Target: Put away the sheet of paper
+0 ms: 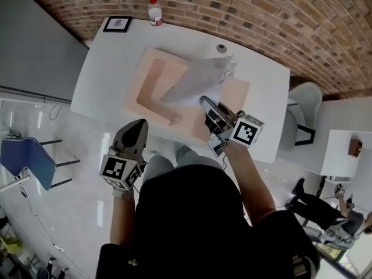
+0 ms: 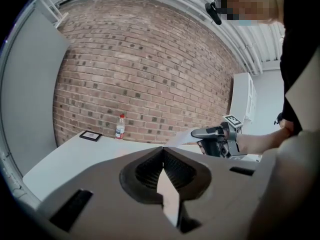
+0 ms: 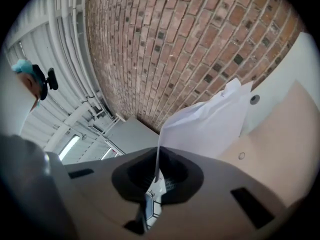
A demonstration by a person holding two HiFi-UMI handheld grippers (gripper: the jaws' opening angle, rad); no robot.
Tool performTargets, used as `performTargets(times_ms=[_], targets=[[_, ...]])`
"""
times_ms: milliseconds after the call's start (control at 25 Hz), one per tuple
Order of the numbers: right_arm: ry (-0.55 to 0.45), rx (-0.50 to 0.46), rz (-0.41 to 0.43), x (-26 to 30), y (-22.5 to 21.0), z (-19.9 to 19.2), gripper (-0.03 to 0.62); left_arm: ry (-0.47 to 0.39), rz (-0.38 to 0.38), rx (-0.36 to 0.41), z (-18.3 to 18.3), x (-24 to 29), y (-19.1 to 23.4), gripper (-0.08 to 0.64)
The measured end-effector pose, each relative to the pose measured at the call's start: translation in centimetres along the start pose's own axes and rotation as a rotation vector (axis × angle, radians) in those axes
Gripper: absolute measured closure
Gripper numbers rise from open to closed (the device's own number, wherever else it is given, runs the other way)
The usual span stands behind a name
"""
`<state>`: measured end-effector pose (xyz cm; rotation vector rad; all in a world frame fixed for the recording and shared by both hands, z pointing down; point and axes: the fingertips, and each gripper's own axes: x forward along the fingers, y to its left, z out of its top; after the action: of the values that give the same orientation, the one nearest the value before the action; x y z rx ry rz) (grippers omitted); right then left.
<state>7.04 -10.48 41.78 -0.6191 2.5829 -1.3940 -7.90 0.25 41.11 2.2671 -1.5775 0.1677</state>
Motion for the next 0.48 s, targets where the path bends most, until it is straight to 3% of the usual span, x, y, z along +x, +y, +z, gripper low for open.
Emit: performTargets(times_ms=[480], targets=[[-0.026,0.136,-0.23,-2.3,-6.2,-8.5,0.581,0.144,-0.232,0.044,-2.3,4.5,1.6,0.555]])
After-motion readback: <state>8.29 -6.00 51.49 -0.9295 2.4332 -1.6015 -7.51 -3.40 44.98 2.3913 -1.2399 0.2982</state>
